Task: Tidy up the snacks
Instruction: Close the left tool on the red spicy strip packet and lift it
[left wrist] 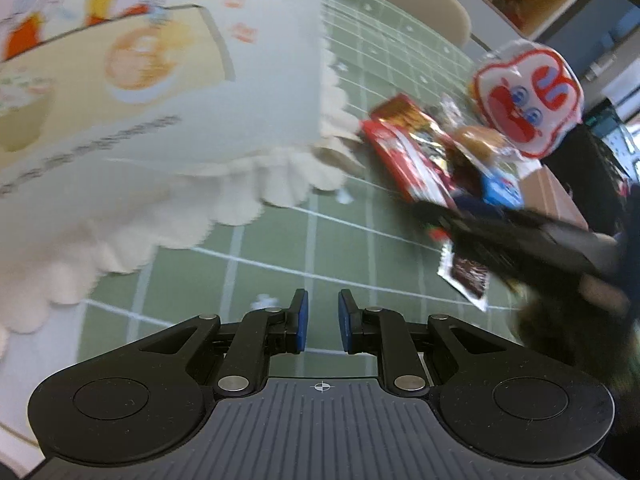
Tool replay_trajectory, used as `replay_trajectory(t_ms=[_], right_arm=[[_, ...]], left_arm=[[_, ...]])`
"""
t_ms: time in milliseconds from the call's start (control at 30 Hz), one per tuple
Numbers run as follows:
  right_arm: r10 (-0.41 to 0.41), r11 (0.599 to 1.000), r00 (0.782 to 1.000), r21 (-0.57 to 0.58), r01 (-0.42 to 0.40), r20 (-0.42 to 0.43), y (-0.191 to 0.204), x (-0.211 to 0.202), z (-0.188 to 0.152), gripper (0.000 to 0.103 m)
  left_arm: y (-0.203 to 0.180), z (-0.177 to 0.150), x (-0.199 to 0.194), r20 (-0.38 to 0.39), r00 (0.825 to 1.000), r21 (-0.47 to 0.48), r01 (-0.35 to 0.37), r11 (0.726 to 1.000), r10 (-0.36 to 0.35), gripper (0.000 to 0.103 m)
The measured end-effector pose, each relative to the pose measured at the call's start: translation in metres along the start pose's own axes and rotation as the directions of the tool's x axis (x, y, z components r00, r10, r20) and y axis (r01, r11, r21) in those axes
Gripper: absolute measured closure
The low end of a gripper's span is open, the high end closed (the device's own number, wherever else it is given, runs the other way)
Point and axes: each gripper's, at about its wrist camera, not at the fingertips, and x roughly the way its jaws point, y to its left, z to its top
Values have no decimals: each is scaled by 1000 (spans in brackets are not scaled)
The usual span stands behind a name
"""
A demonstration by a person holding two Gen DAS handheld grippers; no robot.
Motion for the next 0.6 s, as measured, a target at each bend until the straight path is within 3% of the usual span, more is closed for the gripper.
replay_trajectory(t_ms=[233,367,433,600], right_arm=[[-82,986,993,136,93,-84,-17,-87,-90,55],[30,984,998,175,-21,-51,-17,-123,-127,44],[-22,987,999,156,26,-27,-19,-139,-134,32],[-236,944,970,226,241,-49,-59,-157,-149,28]], left_arm=[[-42,-5,28,-76,993,50,95,994,-91,84],[-79,-17,38,-117,985,141,139,980,-123,84],[-94,-23,38,-129,983,177,151,972,-129,84],[-137,-46,33,-112,991,313,106,944,-74,84]])
